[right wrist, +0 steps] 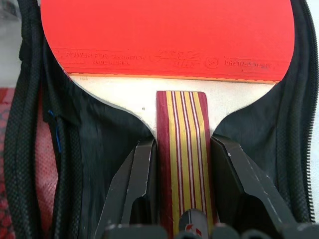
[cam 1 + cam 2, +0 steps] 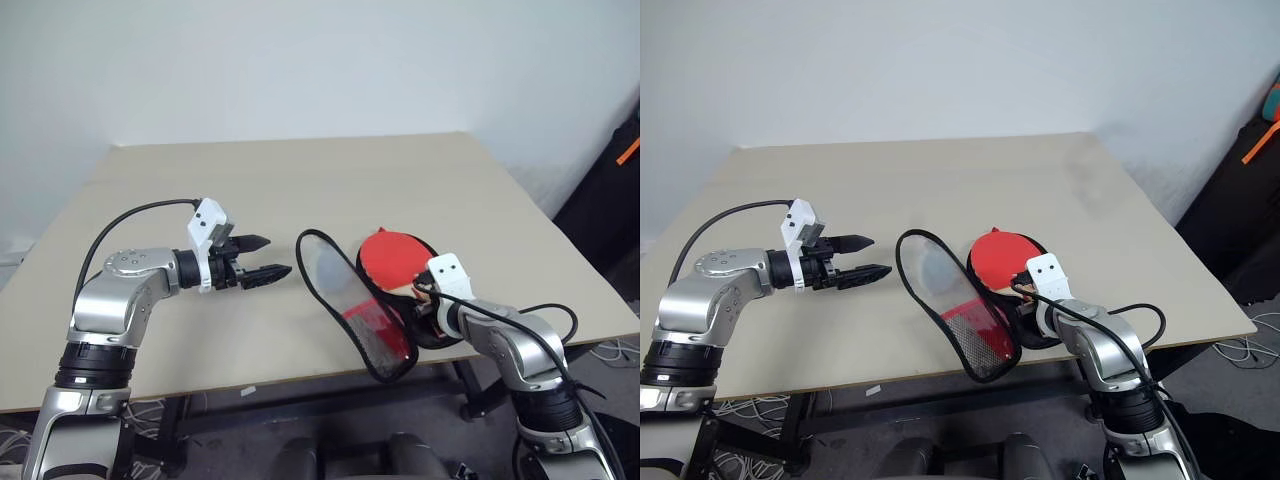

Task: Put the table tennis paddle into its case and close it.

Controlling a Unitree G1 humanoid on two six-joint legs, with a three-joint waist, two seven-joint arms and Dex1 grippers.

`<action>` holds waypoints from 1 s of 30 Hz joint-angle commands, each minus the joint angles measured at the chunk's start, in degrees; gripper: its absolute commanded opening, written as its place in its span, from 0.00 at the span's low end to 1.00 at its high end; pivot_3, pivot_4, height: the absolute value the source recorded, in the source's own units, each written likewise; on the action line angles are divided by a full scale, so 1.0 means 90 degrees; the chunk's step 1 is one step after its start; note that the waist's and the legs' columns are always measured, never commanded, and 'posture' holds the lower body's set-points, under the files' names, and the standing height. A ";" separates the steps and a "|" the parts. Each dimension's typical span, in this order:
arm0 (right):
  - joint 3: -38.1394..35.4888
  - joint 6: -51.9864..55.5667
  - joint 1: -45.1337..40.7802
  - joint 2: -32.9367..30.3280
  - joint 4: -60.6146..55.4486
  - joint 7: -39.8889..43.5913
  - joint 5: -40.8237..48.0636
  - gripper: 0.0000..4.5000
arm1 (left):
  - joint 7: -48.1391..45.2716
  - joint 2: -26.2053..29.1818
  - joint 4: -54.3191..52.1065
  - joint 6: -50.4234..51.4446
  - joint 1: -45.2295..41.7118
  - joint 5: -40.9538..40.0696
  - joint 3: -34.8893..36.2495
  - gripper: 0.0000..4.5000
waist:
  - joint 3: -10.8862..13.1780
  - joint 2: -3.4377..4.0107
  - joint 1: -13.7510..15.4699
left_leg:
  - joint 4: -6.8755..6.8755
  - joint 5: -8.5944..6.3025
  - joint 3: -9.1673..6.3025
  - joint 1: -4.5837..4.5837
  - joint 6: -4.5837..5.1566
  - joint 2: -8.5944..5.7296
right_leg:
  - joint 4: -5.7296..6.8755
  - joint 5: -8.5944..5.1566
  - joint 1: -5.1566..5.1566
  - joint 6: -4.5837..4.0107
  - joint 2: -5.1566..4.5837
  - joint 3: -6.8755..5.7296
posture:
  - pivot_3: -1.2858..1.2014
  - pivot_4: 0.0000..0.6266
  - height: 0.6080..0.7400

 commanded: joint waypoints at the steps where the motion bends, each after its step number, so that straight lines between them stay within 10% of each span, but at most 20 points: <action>1: -0.0128 0.0058 0.0060 -0.0090 -0.0377 -0.0006 -0.0035 0.26 | 0.0040 -0.0004 -0.0213 -0.0009 -0.0137 -0.0073 0.0142 1.00 | 0.0000 -0.0001 -0.0004 | 0.0000 0.0000 0.0001 0.0000 0.0000 0.0000 | 0.0000 0.0000 0.0000 0.0000 0.0000 0.0001 | 0.52 0.00 1.00; 16: -0.0100 -0.0088 -0.0073 -0.0026 -0.0088 -0.0071 -0.0154 0.26 | -0.0073 -0.0016 -0.0019 -0.0175 -0.0149 -0.0016 0.0117 1.00 | -0.0001 -0.0002 -0.0004 | 0.0000 0.0000 0.0001 0.0002 0.0000 0.0001 | -0.0001 0.0000 0.0002 0.0000 0.0000 -0.0002 | 0.52 0.00 1.00; 25: -0.0429 0.0042 -0.0313 -0.0412 -0.0507 0.0475 0.0146 1.00 | -0.0046 -0.0072 0.0004 -0.0302 -0.0101 0.0021 0.0121 1.00 | 0.0000 -0.0001 -0.0003 | 0.0001 0.0000 0.0002 0.0002 0.0000 0.0001 | 0.0000 0.0000 0.0002 0.0000 0.0000 -0.0001 | 0.52 0.00 1.00; 30: -0.1562 0.0409 -0.1238 -0.1415 -0.1176 0.1881 0.1307 1.00 | 0.0013 -0.0071 -0.0043 -0.0328 0.0019 0.0028 0.0173 1.00 | 0.0002 0.0002 -0.0001 | 0.0002 0.0000 0.0001 0.0001 0.0000 0.0000 | -0.0001 0.0000 0.0001 0.0000 -0.0001 -0.0001 | 0.52 0.00 1.00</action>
